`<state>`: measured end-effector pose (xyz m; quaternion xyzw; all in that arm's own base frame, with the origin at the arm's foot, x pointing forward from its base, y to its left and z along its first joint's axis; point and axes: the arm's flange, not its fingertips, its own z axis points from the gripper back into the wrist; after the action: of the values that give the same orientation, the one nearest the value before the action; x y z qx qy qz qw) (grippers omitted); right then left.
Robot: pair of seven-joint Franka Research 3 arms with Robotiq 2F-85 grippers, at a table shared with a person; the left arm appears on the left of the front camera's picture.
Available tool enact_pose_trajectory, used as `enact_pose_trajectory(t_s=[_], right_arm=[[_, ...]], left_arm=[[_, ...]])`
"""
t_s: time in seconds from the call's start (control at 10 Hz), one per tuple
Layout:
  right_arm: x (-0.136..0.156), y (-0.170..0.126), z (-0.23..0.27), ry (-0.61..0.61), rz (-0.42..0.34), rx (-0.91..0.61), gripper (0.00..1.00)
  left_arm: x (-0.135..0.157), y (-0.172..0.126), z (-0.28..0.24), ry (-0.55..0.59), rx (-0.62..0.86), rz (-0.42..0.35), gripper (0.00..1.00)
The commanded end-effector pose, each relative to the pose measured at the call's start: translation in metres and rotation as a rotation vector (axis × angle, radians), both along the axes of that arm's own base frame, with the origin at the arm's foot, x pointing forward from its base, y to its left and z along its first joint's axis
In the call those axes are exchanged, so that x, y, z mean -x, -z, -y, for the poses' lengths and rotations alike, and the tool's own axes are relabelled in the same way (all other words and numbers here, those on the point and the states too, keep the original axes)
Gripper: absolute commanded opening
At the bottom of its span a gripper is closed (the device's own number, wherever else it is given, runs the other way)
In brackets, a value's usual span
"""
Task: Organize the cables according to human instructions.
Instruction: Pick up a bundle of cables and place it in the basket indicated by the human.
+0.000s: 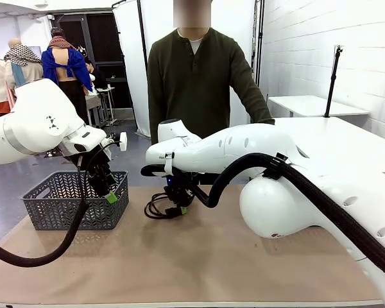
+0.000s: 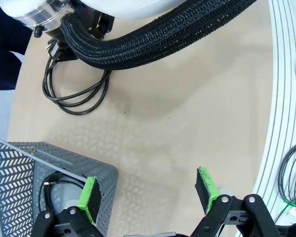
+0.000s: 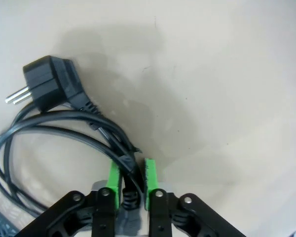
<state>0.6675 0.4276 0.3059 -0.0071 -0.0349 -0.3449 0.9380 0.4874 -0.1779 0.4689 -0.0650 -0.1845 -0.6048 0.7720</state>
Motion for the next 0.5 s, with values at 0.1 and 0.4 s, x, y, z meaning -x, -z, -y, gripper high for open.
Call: enact_pose_trajectory(t_s=[0.1, 0.4], right_arm=[[-0.016, -0.003, -0.003, 0.008, -0.003, 0.029, 0.00], [-0.016, -0.016, 0.007, 0.036, 0.010, 0.005, 0.00]], left_arm=[[0.000, -0.001, 0.000, -0.002, 0.000, 0.001, 1.00], [0.000, -0.001, 0.000, -0.002, 0.000, 0.001, 1.00]])
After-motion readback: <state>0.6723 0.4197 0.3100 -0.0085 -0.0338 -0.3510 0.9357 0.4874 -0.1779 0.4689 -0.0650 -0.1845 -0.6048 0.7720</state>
